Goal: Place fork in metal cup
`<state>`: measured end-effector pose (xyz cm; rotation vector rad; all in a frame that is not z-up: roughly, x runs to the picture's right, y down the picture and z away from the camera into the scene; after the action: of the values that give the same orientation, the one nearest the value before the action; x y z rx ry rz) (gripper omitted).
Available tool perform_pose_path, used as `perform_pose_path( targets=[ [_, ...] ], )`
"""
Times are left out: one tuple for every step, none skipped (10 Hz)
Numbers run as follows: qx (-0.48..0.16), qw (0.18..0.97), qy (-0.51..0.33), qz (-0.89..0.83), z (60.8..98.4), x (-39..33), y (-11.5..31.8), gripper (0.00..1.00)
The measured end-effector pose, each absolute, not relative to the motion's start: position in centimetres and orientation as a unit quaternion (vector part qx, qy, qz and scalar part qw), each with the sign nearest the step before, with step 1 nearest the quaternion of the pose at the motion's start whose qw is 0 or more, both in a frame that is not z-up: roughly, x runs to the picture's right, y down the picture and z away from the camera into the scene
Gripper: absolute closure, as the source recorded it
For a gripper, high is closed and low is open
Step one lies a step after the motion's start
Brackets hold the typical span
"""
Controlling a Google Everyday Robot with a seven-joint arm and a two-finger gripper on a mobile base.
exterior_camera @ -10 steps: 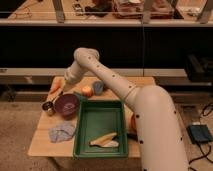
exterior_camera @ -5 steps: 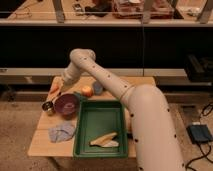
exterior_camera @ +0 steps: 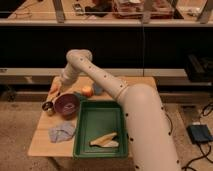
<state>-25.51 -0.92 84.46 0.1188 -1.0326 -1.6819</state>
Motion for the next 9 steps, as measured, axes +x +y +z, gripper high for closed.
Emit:
perform_pose_path(
  targets=[
    [0.048, 0.55, -0.434, -0.712, 84.6, -25.6, -0.8, 0.75],
    [0.048, 0.55, -0.433, -0.713, 84.7, -25.6, -0.8, 0.65],
    [0.047, 0.55, -0.432, -0.713, 84.7, -25.6, -0.7, 0.56],
    [0.048, 0.55, -0.433, -0.713, 84.7, -25.6, -0.6, 0.45],
    [0.05, 0.549, -0.432, -0.714, 84.4, -25.5, -0.5, 0.35],
    [0.053, 0.547, -0.431, -0.715, 84.2, -25.5, -0.3, 0.33],
    [0.057, 0.546, -0.428, -0.718, 83.9, -25.3, -0.2, 0.33],
    [0.059, 0.544, -0.426, -0.721, 83.7, -25.2, -0.1, 0.33],
    [0.061, 0.543, -0.425, -0.722, 83.5, -25.0, 0.0, 0.33]
  ],
)
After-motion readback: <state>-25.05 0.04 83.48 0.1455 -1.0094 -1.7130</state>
